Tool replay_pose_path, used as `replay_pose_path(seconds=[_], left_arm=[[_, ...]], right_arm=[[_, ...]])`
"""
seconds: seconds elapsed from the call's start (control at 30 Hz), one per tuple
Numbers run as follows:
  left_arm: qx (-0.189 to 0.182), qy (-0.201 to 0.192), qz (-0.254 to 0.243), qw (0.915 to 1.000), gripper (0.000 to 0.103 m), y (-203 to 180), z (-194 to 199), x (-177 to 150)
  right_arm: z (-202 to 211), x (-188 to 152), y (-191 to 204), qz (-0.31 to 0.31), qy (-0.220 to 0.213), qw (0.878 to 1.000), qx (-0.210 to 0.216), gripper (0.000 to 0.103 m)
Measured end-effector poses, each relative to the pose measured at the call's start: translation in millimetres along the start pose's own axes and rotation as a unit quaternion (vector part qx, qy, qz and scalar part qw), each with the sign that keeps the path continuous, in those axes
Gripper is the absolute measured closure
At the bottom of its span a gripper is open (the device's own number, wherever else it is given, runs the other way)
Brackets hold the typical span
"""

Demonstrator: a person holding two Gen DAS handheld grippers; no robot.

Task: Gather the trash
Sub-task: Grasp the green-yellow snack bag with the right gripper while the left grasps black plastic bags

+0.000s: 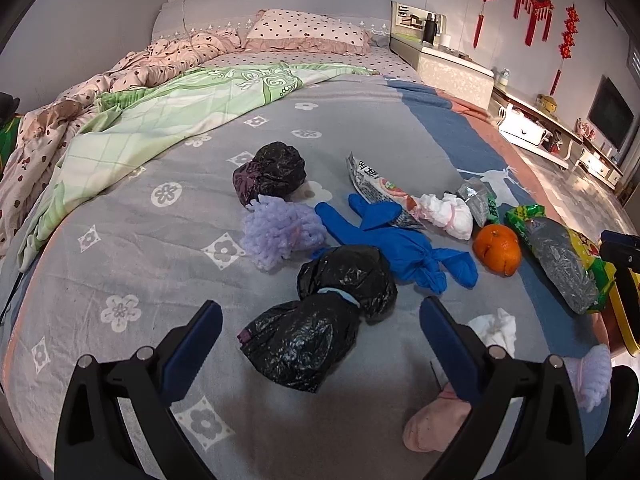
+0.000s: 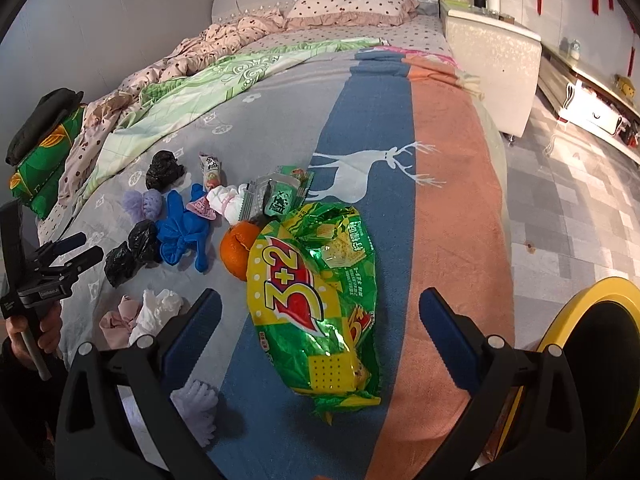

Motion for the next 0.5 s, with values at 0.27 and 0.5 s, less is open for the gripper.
replay_pose_path(seconds=[0.27,0.5], left_arm=[[-0.021,0.013,-0.012,0.9996,0.014,1.1,-27.3,-4.0],[-0.028,0.023,-0.041,0.9985,0.043,-13.6,-43.1,-8.6]], right_arm=[[-27.2,-9.3,-5.5,-0.028,0.048,0.998,0.026,0.022],[-36.1,-15.2,-8.8,-0.043,0.058,0.997,0.027,0.04]])
Point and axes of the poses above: each gripper's, at about its wrist camera, not at the fingertips, and z roughly against the way its jaws point, y to its left, x to its top, the point moved 9 cm from there along -z, roughly the way its jaws point, and after that the axes turned 13 degrees about -z, right-handed, at the moved point
